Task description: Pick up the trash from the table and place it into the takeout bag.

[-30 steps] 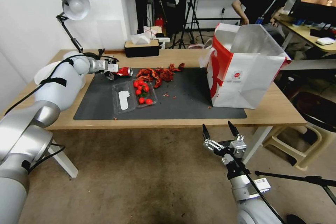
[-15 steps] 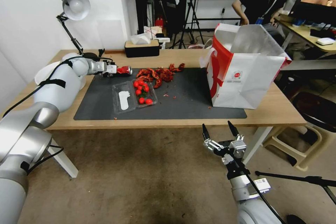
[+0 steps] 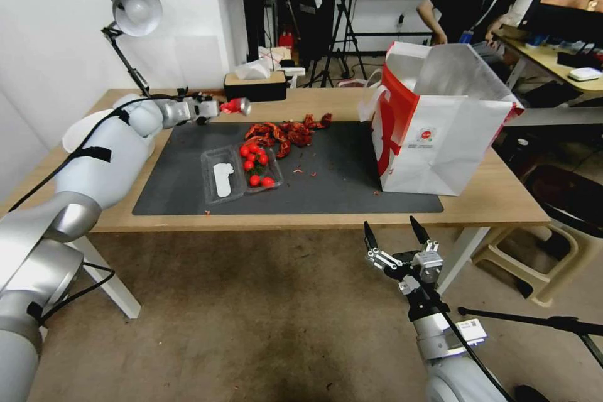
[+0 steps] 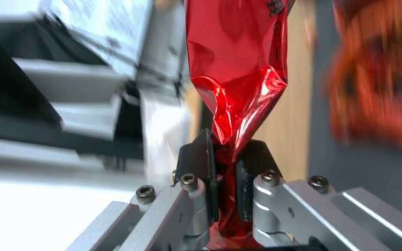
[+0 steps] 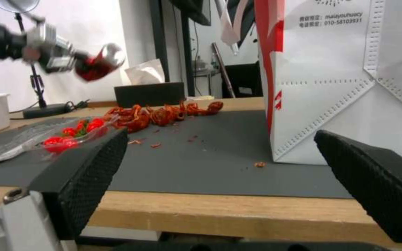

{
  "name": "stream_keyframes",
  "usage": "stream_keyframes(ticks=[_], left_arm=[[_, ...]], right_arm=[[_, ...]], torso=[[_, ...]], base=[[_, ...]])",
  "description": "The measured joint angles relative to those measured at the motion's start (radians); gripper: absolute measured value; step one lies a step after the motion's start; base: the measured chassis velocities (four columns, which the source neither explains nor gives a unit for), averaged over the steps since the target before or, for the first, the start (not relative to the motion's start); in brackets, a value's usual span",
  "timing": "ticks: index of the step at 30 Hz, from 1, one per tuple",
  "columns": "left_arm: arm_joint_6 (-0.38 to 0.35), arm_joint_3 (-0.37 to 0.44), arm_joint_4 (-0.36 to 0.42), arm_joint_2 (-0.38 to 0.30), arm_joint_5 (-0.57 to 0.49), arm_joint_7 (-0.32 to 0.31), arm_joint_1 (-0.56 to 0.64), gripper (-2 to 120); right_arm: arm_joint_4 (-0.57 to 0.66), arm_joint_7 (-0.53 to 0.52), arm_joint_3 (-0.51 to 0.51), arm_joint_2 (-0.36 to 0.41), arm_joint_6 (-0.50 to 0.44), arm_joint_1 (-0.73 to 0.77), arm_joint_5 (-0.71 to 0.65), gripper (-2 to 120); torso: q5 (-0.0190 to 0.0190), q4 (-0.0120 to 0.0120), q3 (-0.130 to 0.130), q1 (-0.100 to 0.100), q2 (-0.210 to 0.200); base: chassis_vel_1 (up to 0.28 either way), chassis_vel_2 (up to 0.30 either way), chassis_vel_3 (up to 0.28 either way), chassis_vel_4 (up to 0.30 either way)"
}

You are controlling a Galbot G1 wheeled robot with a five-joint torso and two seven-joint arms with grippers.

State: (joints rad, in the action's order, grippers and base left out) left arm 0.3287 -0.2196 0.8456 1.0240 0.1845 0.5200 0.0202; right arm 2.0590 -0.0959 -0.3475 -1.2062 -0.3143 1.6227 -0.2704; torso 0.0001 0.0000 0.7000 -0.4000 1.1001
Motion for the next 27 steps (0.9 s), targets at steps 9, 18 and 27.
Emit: stream_keyframes(ticks=[9,18,27], left_arm=[[-0.083,-0.166,0.168,0.038,-0.379,-0.087,-0.067,5],[-0.238,-0.319,0.296,0.178,-0.855,-0.173,-0.202,5],[-0.282,-0.363,0.304,0.273,-1.027,-0.167,-0.244,5]], right_arm=[[-0.001,0.000,0.003,-0.005,0.004,-0.005,0.003,100],[-0.001,0.000,-0.001,-0.009,0.004,0.003,0.006,100],[-0.003,0.003,-0.010,-0.008,0.001,0.009,0.006,100]], torso=[[0.0001,-0.0003,0.000,0.000,0.000],[0.0003,-0.0002,0.000,0.000,0.000],[0.0000,0.0002,0.000,0.000,0.000]], base=[[0.000,0.000,0.000,0.000],[0.000,0.000,0.000,0.000],[0.000,0.000,0.000,0.000]])
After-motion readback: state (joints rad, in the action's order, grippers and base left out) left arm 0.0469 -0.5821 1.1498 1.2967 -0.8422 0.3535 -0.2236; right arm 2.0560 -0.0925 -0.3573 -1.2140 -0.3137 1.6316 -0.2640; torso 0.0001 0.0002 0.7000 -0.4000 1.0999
